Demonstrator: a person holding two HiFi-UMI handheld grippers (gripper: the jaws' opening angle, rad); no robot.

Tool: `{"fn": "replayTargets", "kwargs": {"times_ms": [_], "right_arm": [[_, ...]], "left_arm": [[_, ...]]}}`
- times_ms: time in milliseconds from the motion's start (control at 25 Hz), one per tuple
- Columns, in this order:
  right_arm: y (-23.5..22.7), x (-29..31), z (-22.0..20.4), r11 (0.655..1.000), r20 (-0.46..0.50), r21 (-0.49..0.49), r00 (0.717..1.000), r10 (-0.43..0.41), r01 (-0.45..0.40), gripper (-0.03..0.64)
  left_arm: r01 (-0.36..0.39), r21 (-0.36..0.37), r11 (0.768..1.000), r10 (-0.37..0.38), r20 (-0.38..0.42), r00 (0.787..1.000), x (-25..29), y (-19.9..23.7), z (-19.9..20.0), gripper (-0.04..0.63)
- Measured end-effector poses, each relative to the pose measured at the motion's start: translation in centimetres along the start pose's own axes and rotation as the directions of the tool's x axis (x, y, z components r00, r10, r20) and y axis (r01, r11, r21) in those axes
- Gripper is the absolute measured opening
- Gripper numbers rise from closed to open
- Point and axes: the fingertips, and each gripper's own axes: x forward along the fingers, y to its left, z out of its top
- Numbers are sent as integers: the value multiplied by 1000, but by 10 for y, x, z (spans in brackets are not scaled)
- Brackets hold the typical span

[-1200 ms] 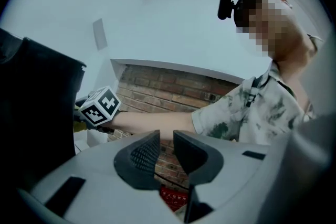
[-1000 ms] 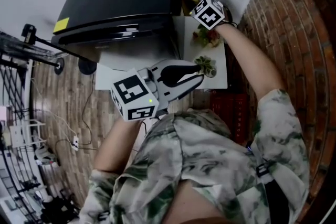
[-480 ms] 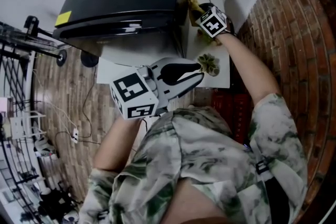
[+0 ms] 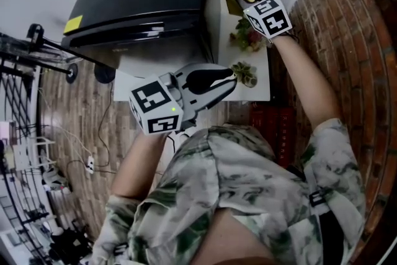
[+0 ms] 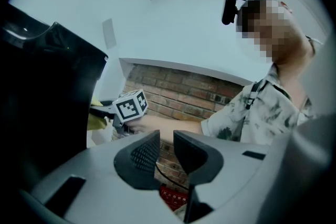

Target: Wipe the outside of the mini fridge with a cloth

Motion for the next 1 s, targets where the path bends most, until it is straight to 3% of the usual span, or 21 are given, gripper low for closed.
{"fn": "replayTargets", "kwargs": {"times_ms": [200,400,680,1000], "right_arm": [[-1,-36,60,999,116,-26,993,-19,23,98],[21,-48,87,995,164,-96,986,0,16,98],[56,-31,64,989,125,-142,991,57,-39,98],[84,-10,9,988,52,-123,994,101,-94,98]], "left_arm": [[15,-8,1000,-15,2,1000,1,-2,-3,70],[15,-16,1000,-15,0,1000,0,-5,-6,71],[-1,-20,1000,1,-4,1000,-5,-5,-8,71],[-20,-36,999,20,-13,1000,-8,-3,-14,71]]}}
